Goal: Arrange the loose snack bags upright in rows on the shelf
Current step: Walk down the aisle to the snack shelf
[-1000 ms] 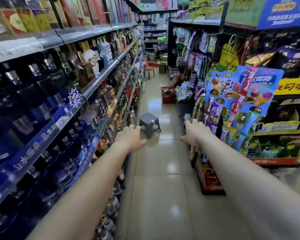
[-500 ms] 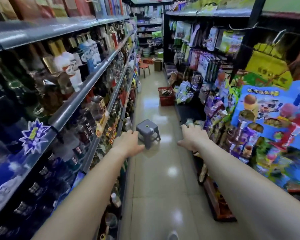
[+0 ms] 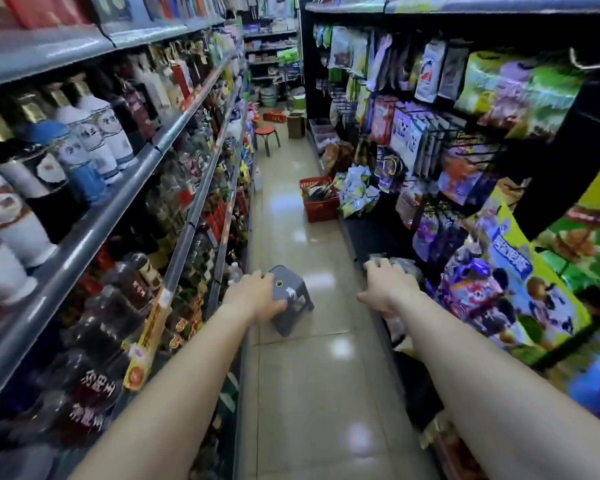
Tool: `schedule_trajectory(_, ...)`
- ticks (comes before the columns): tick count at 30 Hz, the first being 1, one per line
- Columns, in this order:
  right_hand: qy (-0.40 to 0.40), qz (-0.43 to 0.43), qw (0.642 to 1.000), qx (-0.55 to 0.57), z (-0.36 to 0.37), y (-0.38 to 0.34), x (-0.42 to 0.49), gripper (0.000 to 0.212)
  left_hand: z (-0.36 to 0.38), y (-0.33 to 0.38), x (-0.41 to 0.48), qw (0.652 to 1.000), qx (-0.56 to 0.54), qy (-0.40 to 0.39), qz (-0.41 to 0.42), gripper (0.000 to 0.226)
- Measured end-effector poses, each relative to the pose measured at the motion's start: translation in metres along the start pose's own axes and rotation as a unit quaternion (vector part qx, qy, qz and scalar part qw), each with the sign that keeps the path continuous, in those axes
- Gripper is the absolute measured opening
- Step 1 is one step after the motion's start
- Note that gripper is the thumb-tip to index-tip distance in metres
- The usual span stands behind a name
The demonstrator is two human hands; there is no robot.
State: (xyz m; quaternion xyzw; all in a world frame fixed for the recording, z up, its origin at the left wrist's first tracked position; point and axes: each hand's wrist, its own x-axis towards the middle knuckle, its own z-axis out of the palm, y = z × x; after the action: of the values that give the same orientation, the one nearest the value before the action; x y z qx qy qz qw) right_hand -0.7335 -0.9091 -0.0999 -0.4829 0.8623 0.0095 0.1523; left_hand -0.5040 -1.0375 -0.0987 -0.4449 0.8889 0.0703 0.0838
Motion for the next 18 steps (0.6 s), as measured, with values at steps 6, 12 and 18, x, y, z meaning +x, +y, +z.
schedule_trajectory(6,0.009,0.044,0.999,0.008,-0.021,0.009,0.12,0.071,-0.016,-0.005,0.149,0.999,0.001,-0.02,0.043,0.069)
schedule_trajectory(12,-0.009,0.128,0.991,0.043,-0.049,0.019,0.229,0.07,-0.049,-0.009,0.302,0.991,0.013,-0.03,0.129,0.073)
schedule_trajectory(18,-0.005,0.192,0.979,0.068,-0.065,0.035,0.318,0.073,-0.078,0.004,0.447,0.979,0.043,-0.035,0.198,0.071)
